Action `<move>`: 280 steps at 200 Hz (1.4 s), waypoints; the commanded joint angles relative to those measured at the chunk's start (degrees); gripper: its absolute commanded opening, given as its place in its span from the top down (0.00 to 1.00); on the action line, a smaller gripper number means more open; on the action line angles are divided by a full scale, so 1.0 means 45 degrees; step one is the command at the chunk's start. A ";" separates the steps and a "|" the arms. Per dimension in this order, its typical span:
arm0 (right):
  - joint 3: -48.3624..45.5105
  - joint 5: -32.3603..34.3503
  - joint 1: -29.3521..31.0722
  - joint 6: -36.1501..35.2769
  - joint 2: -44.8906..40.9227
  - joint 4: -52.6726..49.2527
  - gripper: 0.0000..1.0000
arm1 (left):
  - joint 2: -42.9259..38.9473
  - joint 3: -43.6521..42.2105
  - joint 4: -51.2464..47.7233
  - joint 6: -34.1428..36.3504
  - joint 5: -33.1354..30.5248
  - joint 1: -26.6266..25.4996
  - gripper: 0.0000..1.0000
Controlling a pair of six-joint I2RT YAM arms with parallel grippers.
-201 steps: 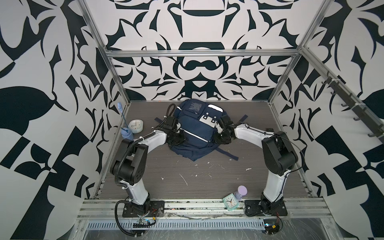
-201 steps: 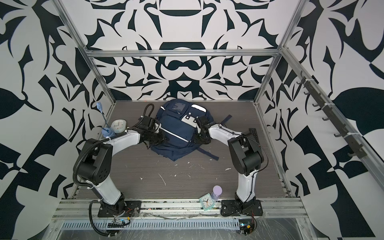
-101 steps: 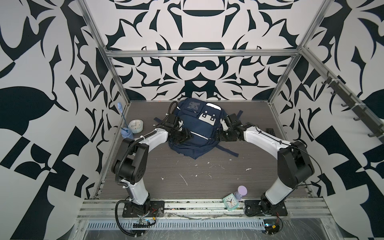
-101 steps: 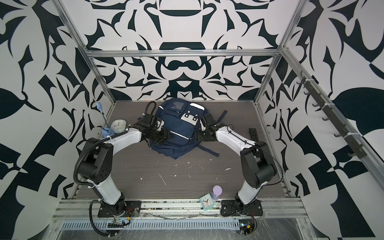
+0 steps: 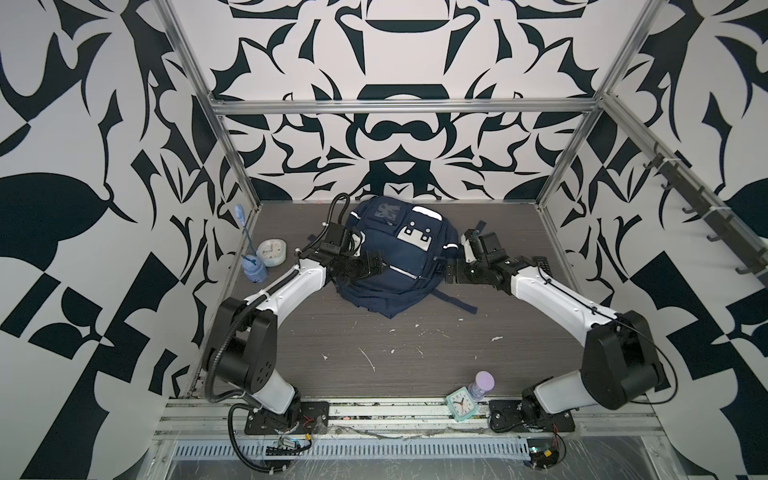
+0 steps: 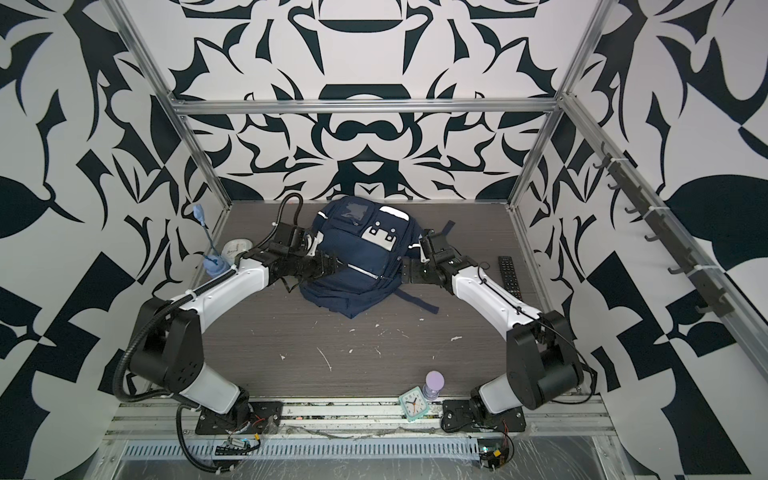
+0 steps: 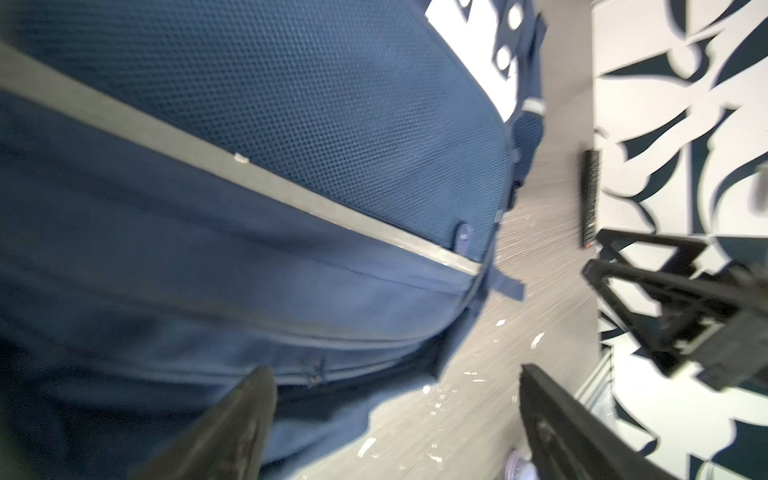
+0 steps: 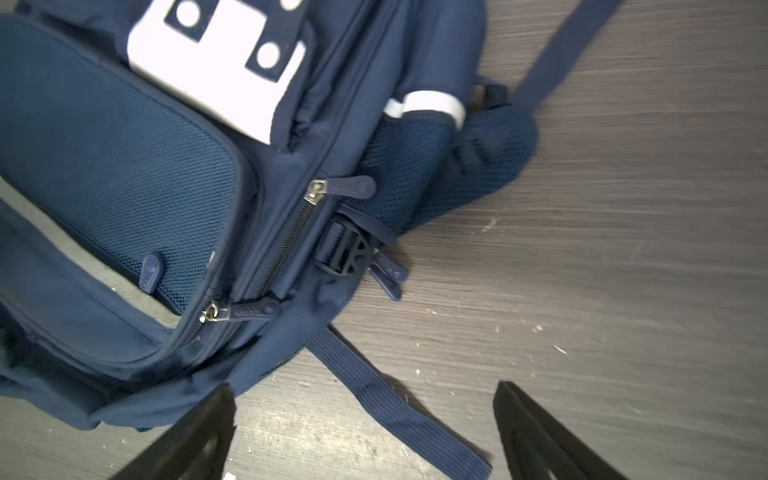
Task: Pack the student bag
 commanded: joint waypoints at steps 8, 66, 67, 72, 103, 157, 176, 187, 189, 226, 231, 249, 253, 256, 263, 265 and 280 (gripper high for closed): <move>-0.0776 0.1222 -0.0139 0.0395 -0.1325 0.1215 0.01 | -0.1299 -0.0415 0.0022 0.0638 -0.0690 0.0242 0.01; -0.2767 0.2743 -0.0205 -0.0070 -0.3336 0.2742 0.01 | -0.2658 -0.1122 -0.0042 0.0976 -0.1658 0.1376 0.01; -0.2804 0.2883 -0.0201 -0.0075 -0.3364 0.2786 0.01 | -0.2704 -0.1140 -0.0043 0.0994 -0.1680 0.1393 0.01; -0.3013 0.3176 -0.0194 -0.0206 -0.3588 0.3013 0.01 | -0.2885 -0.1254 -0.0042 0.1028 -0.1855 0.1494 0.01; -0.4059 0.4219 -0.0197 -0.0653 -0.4755 0.3964 0.00 | -0.4275 -0.2082 0.0111 0.1084 -0.3158 0.1805 0.01; -0.5984 0.4330 -0.0197 -0.1541 -0.5735 0.6190 0.00 | -0.6179 -0.3777 0.0723 0.2303 -0.6262 0.1860 0.01; -0.6024 0.4502 -0.0192 -0.1834 -0.5688 0.6246 0.00 | -0.6969 -0.4960 0.1903 0.2710 -0.7068 0.1860 0.01; -0.5993 0.4485 -0.0197 -0.1941 -0.5605 0.6284 0.00 | -0.7530 -0.5830 0.2866 0.3022 -0.7477 0.1860 0.01; -0.5987 0.4463 -0.0197 -0.1977 -0.5601 0.6271 0.00 | -0.7656 -0.5998 0.3037 0.3062 -0.7569 0.1860 0.01; -0.6072 0.4084 -0.0193 -0.2389 -0.5458 0.6371 0.00 | -0.9211 -0.8798 0.6510 0.3922 -0.8928 0.1857 0.01; -0.6097 0.4046 -0.0195 -0.2409 -0.5462 0.6411 0.00 | -0.9279 -0.9042 0.6865 0.4079 -0.9012 0.1860 0.01; -0.6214 0.4001 -0.0181 -0.2502 -0.5520 0.6547 0.00 | -0.9069 -0.9543 0.7780 0.4553 -0.9651 0.1860 0.01; -0.6222 0.3980 -0.0195 -0.2507 -0.5521 0.6564 0.01 | -0.8938 -0.9554 0.7896 0.4639 -0.9778 0.1860 0.01; -0.6247 0.3974 -0.0202 -0.2503 -0.5531 0.6590 0.01 | -0.8834 -0.9559 0.7992 0.4712 -0.9852 0.1860 0.01; -0.6258 0.3943 -0.0196 -0.2503 -0.5538 0.6644 0.01 | -0.8516 -0.9558 0.8207 0.4882 -1.0001 0.1860 0.01; -0.6258 0.3937 -0.0192 -0.2527 -0.5530 0.6640 0.01 | -0.8415 -0.9557 0.8269 0.4933 -1.0051 0.1860 0.01; -0.6262 0.3819 -0.0197 -0.2661 -0.5502 0.6720 0.01 | -0.7638 -0.9552 0.8931 0.5271 -1.0187 0.1879 0.01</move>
